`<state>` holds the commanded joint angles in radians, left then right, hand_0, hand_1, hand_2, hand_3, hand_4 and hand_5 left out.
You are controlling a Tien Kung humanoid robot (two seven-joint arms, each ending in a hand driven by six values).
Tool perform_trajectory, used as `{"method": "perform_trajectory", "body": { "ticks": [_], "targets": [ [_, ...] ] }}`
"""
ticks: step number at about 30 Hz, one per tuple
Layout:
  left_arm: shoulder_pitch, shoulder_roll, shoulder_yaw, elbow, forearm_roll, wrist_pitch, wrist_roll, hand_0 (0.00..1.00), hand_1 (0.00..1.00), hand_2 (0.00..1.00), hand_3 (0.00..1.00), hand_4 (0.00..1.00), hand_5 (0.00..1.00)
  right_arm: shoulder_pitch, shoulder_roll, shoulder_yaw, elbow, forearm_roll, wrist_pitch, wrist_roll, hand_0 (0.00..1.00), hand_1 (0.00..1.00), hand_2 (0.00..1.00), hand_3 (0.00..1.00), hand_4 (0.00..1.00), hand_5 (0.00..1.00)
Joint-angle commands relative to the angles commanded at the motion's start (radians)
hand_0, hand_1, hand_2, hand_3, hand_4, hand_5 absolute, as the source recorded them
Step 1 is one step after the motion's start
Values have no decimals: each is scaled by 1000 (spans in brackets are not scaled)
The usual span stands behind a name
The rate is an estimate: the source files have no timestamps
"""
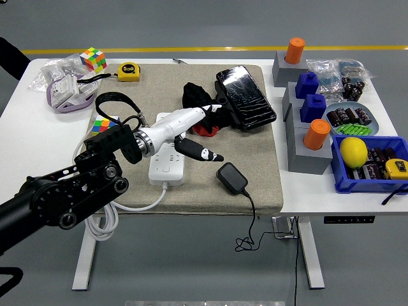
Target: Pull the plug out and thorw away
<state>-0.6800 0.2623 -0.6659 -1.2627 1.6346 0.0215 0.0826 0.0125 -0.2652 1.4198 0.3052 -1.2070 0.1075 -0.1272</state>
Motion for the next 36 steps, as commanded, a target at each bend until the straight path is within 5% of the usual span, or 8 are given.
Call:
{"method": "perform_trajectory", "body": {
  "ticks": [3, 4, 9, 10, 15, 16, 25, 36],
  "targets": [
    [43, 27, -29, -40, 30, -12, 24, 759, 821, 830, 975, 998, 365, 1, -1, 2, 1, -1, 0, 0, 618, 662, 684, 637, 988, 525],
    [52, 32, -34, -46, 37, -13, 27, 269, 362, 395, 873, 799, 257, 1, -1, 2, 1, -1, 0, 0, 618, 662, 684, 636, 988, 525],
    [121, 67, -65, -75, 75, -16, 43, 269, 362, 395, 873, 799, 257, 4, 0, 5, 2, -1, 0, 1, 618, 662, 684, 636, 988, 525],
    [134, 73, -72, -81, 85, -15, 45, 143, 180, 237, 852, 603, 2, 5, 0, 5, 2, 0, 0, 1, 618, 664, 684, 636, 988, 525],
    [229, 92, -131, -136, 131, -34, 74, 143, 180, 237, 852, 603, 2, 8, -4, 2, 3, 1, -1, 0, 618, 664, 684, 636, 988, 525],
    [250, 96, -147, -154, 139, -43, 86, 121, 149, 189, 870, 493, 2, 7, -4, 2, 3, 0, 0, -1, 620, 662, 684, 636, 988, 525],
    [382, 122, -218, -244, 184, -133, 184, 102, 109, 147, 888, 467, 2, 2, -7, -2, 4, 0, 1, -2, 616, 662, 684, 636, 988, 525],
    [406, 134, -215, -238, 187, -151, 197, 96, 124, 144, 896, 428, 2, 3, -7, -4, 7, 2, 0, -1, 620, 662, 684, 636, 988, 525]
  ]
}}
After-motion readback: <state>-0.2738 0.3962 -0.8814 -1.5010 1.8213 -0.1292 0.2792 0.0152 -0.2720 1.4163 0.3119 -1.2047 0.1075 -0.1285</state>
